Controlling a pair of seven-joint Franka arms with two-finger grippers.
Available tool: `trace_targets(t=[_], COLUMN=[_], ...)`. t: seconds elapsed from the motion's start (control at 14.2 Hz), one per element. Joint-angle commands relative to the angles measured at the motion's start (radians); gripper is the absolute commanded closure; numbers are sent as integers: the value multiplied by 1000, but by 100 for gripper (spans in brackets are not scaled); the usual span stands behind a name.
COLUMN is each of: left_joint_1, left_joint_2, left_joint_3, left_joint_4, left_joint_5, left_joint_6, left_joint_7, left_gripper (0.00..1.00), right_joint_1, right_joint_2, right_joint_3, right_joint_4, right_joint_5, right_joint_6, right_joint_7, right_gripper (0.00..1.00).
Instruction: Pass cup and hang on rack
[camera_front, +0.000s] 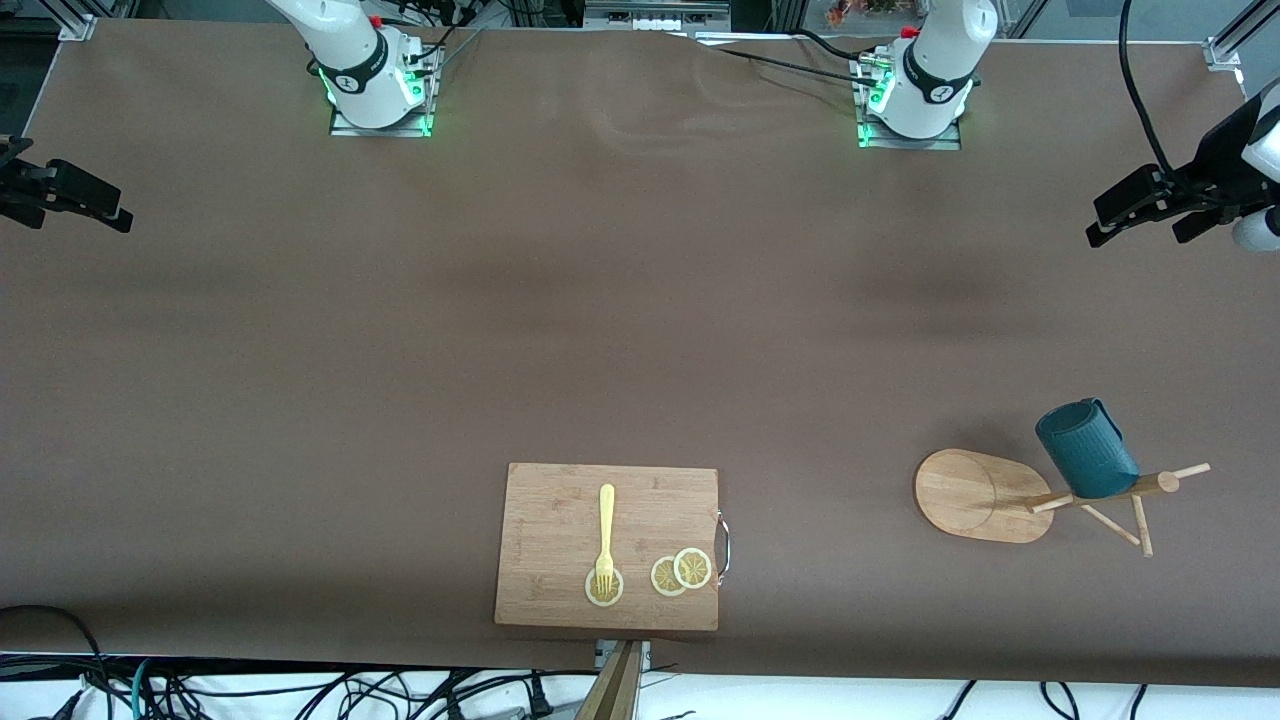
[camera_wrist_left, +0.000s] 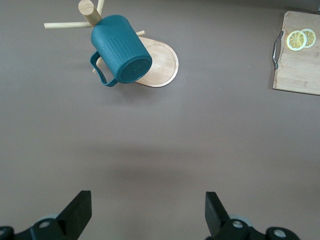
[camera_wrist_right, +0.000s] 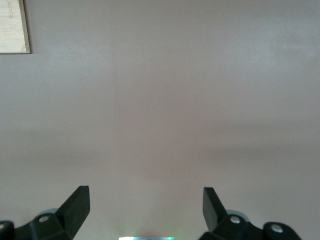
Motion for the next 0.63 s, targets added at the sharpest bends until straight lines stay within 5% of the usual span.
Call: trace_targets(t=[0.0, 0.56], left_joint_1=[11, 13], left_joint_2=[3, 5], left_joint_3=[-6, -7], left_joint_4=[22, 42], left_joint_5=[12, 13], left_joint_6=[-10, -25], left_joint_7=[30, 29], left_gripper=[0, 0], right_joint_1=[-1, -1], right_joint_2=[-19, -19], right_joint_3=[-2, -2], right_joint_4=[-13, -13], right_joint_5=[9, 4], right_joint_6=[-5, -1], right_joint_7=[10, 5], right_gripper=[0, 0])
